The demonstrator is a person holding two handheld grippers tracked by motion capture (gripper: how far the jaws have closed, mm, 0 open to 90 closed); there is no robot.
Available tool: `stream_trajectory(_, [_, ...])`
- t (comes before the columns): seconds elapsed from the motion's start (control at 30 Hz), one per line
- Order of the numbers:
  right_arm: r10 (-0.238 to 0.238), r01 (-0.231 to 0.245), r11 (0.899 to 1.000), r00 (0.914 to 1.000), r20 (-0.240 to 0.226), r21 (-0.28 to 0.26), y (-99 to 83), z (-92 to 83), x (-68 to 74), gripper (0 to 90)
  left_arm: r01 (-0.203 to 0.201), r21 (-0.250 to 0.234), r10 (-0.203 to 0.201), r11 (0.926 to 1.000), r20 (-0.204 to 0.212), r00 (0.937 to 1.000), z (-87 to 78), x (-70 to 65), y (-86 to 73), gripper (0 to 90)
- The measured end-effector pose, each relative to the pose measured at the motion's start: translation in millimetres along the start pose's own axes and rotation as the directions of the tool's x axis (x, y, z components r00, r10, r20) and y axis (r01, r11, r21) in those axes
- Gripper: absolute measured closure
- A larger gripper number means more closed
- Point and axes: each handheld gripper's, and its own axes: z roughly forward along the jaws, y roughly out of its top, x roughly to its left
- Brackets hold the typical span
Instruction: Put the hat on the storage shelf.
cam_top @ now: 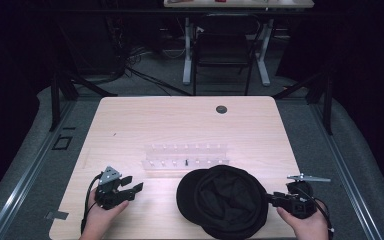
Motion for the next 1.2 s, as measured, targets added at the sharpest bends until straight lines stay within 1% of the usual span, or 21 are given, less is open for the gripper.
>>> stream_trajectory(0.07, [0.001, -0.001, 1.000, 1.0000, 0.000, 0.007, -0.6, 0.3, -0.1, 62.4, -0.007, 0.005, 0.007, 1.0000, -0.001, 1.0000, -0.1, -0.1, 0.1, 45.6])
stream_trajectory(0.1, [0.007, -0.007, 1.000, 1.0000, -0.004, 0.021, -1.9, 2.2, -0.7, 63.6, -0.011, 0.008, 0.011, 0.9999, 0.002, 0.9999, 0.2, -0.4, 0.2, 45.6])
stream_trajectory(0.27, [0.018, -0.018, 0.999, 0.9998, -0.003, 0.038, -4.3, 6.6, -2.6, 65.4, -0.013, 0.005, 0.013, 0.9999, 0.001, 0.9999, 1.1, -1.0, -0.1, 45.6])
stream_trajectory(0.3, [0.033, -0.032, 0.998, 0.9994, -0.014, 0.047, -6.2, 10.2, -4.1, 65.6, -0.012, 0.004, 0.012, 0.9999, 0.002, 0.9999, 1.3, -0.9, -0.2, 45.6])
stream_trajectory(0.4, [0.041, -0.040, 0.997, 0.9990, -0.020, 0.067, -8.1, 13.8, -5.9, 67.5, -0.014, 0.007, 0.014, 0.9999, 0.001, 0.9999, 1.3, -0.5, -0.1, 45.7])
stream_trajectory(0.53, [0.055, -0.052, 0.996, 0.9980, -0.032, 0.073, -9.2, 17.4, -6.4, 70.9, -0.012, 0.007, 0.012, 0.9999, 0.001, 0.9999, 1.6, -0.9, -0.2, 45.7])
stream_trajectory(0.57, [0.064, -0.059, 0.994, 0.9968, -0.049, 0.087, -9.1, 19.5, -7.2, 73.5, -0.013, 0.008, 0.013, 0.9999, 0.002, 0.9999, 1.5, -0.9, -0.1, 45.8])
stream_trajectory(0.6, [0.064, -0.059, 0.994, 0.9968, -0.049, 0.087, -9.1, 19.5, -7.2, 73.5, -0.013, 0.008, 0.013, 0.9999, 0.002, 0.9999, 1.5, -0.9, -0.1, 45.8])
stream_trajectory(0.63, [0.070, -0.065, 0.994, 0.9958, -0.058, 0.091, -8.7, 21.2, -7.4, 75.2, -0.012, 0.008, 0.012, 0.9999, 0.001, 0.9999, 1.6, -0.8, -0.2, 45.8])
stream_trajectory(0.67, [0.070, -0.065, 0.994, 0.9958, -0.058, 0.091, -8.7, 21.2, -7.4, 75.2, -0.012, 0.008, 0.012, 0.9999, 0.001, 0.9999, 1.6, -0.8, -0.2, 45.8])
stream_trajectory(0.7, [0.071, -0.066, 0.994, 0.9957, -0.059, 0.085, -8.9, 23.0, -6.9, 77.4, -0.011, 0.009, 0.011, 0.9999, 0.001, 0.9999, 1.6, -0.7, -0.3, 45.8])
stream_trajectory(0.87, [0.073, -0.067, 0.994, 0.9953, -0.064, 0.089, -8.9, 24.8, -6.6, 80.4, -0.012, 0.009, 0.011, 0.9999, 0.001, 0.9999, 1.8, -0.6, -0.4, 45.8])
stream_trajectory(0.93, [0.083, -0.077, 0.993, 0.9936, -0.077, 0.089, -8.5, 24.7, -7.8, 83.1, -0.009, 0.009, 0.009, 0.9999, 0.001, 1.0000, 2.1, -0.8, -0.4, 45.8])
stream_trajectory(1.0, [0.088, -0.080, 0.993, 0.9929, -0.080, 0.091, -8.4, 24.4, -8.2, 83.9, -0.009, 0.010, 0.009, 0.9999, 0.001, 1.0000, 2.1, -0.8, -0.4, 45.8])
stream_trajectory(1.03, [0.095, -0.087, 0.992, 0.9913, -0.091, 0.088, -8.1, 23.9, -9.2, 85.4, -0.009, 0.013, 0.009, 0.9999, 0.002, 1.0000, 2.0, -0.8, -0.4, 45.8])
stream_trajectory(1.2, [0.110, -0.100, 0.991, 0.9879, -0.110, 0.089, -7.2, 22.0, -10.5, 86.8, -0.008, 0.012, 0.008, 0.9999, 0.002, 1.0000, 2.3, -1.1, -0.6, 45.8])
